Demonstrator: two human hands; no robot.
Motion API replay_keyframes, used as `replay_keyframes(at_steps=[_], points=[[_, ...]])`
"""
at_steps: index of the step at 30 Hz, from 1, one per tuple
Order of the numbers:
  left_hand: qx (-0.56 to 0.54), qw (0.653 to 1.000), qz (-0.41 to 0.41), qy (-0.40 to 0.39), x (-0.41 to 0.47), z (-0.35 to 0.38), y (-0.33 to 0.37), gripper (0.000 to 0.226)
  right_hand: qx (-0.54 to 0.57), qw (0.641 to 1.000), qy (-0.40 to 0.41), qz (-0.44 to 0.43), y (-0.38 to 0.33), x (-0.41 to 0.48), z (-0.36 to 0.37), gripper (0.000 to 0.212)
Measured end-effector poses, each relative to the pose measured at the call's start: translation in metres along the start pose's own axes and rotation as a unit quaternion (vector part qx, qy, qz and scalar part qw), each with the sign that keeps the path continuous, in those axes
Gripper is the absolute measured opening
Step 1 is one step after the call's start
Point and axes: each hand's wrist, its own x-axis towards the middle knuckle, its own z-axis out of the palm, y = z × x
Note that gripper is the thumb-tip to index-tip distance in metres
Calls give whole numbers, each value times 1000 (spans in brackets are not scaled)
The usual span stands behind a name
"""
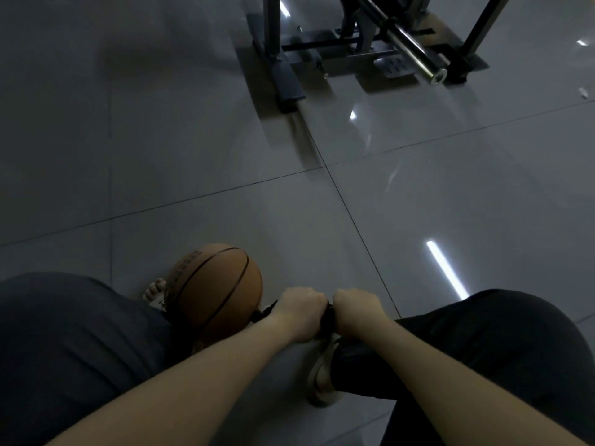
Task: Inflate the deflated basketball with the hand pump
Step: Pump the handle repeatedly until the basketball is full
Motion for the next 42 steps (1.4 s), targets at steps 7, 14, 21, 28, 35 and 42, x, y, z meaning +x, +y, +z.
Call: replay_keyframes(at_steps=[7,14,21,28,35,42], points=[[-2,999,6,-43,-18,-6,10,15,17,998,-56,14,-5,-17,7,23],[-59,997,-13,-46,-22,-109,5,14,59,996,-69,-10,-1,-47,-94,13],[-136,989,-33,-44,-19,-144,-20,19,83,996,-17,-35,-11,-39,-130,9],[-80,996,-29,-16,9,-82,-29,20,35,999,17,-21,-3,7,-77,23],[-29,999,-16,-24,1,-16,-14,16,21,1000,7,-6,-2,9,-12,14],[-27,998,-10,-55,-15,-7,4,9,26,1000,-15,0,-4,-11,11,19]])
